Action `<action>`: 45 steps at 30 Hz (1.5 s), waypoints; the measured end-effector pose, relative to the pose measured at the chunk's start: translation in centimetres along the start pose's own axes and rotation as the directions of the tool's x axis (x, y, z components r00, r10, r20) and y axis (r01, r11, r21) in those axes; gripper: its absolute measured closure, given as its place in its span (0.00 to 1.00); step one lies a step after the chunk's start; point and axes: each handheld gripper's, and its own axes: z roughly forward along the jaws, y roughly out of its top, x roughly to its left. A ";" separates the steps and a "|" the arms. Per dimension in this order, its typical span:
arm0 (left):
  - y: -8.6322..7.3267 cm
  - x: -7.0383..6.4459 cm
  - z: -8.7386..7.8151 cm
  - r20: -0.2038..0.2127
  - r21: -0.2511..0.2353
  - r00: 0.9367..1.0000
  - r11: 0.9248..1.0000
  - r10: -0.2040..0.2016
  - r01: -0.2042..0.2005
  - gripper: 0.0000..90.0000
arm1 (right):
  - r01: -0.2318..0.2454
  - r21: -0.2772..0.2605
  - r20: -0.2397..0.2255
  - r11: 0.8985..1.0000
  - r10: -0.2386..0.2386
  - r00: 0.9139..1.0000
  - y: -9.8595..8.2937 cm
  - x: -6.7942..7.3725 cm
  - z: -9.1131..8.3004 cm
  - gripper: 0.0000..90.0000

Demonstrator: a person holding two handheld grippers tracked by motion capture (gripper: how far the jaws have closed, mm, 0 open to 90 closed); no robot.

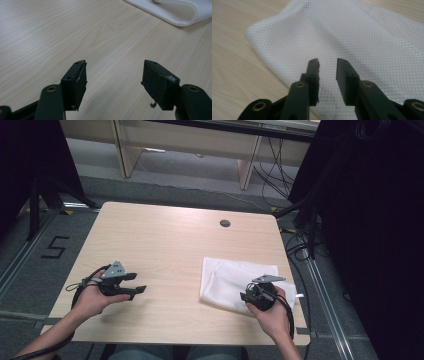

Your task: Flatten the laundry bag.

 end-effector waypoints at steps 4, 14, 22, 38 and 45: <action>0.3 -0.3 -0.2 0.009 0.004 1.000 1.000 0.025 -0.025 0.43 | -0.007 0.033 0.023 0.999 0.006 1.000 -0.2 -0.3 -0.5 0.94; 0.7 -0.3 -0.5 -0.005 -0.043 1.000 0.999 0.007 -0.007 0.53 | -0.078 0.041 0.112 0.996 0.073 0.991 -0.6 -2.3 -1.9 1.00; 0.7 -0.6 -0.2 0.004 -0.047 1.000 0.999 0.003 -0.003 0.53 | -0.114 0.078 0.133 0.990 0.103 0.986 -1.7 -3.5 -1.8 1.00; 2.3 -3.5 1.6 0.092 -0.037 0.996 0.999 -0.002 0.006 0.58 | -0.199 0.155 0.224 0.968 0.162 0.961 0.1 -7.7 0.6 1.00; 2.6 -5.3 2.7 0.138 -0.009 0.989 0.998 0.056 -0.055 0.57 | -0.223 0.188 0.246 0.956 0.174 0.953 0.9 -7.8 2.8 1.00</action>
